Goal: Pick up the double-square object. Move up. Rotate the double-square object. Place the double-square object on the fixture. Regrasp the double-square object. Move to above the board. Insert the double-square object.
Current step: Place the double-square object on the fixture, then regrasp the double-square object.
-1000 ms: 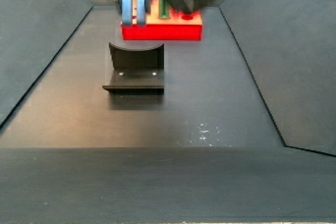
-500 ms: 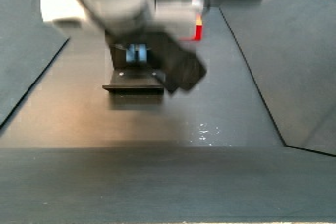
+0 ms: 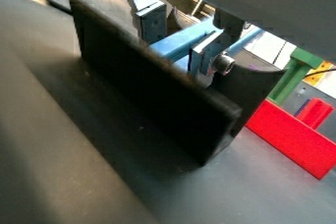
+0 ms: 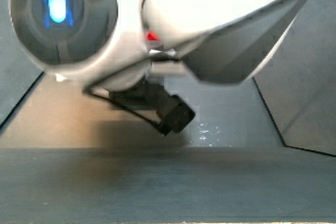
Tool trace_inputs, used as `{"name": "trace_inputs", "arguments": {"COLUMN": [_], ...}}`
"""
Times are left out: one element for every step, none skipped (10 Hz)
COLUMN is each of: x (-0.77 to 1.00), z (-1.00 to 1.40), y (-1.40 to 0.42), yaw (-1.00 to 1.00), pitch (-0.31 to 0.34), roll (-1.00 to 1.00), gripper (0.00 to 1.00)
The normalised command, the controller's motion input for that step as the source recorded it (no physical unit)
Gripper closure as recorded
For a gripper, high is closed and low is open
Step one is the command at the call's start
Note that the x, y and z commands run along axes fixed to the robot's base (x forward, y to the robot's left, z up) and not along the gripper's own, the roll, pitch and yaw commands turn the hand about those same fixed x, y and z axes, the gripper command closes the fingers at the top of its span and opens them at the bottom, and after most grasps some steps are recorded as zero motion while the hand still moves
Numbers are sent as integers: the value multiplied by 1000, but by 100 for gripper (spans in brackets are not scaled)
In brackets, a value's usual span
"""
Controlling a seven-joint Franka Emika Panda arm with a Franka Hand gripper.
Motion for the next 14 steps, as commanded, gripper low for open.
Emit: {"name": "trace_inputs", "arguments": {"x": [87, 64, 64, 0, 0, -11, -26, -40, -46, -48, -45, -40, -40, -11], "z": [-504, -494, -494, 0, 1000, 1000, 1000, 1000, 1000, 878, 756, 503, 249, 940], "y": [78, 88, 88, 0, 0, 3, 2, -2, -3, -1, 1, 4, 3, -1000], "yaw": [-55, -48, -47, 0, -29, -13, 6, 41, 60, 76, 79, 82, 75, 47], "pitch": [-23, -31, -31, 0, -104, -102, -96, -89, -75, -51, -41, -22, -5, 71], "roll": [-117, -96, -97, 0, 49, 54, 55, 52, 37, 10, -1, -15, -24, 1000], "gripper": [100, 100, 100, 0, 0, 0, 0, 0, 0, 0, 0, 0, 0, 0]}}
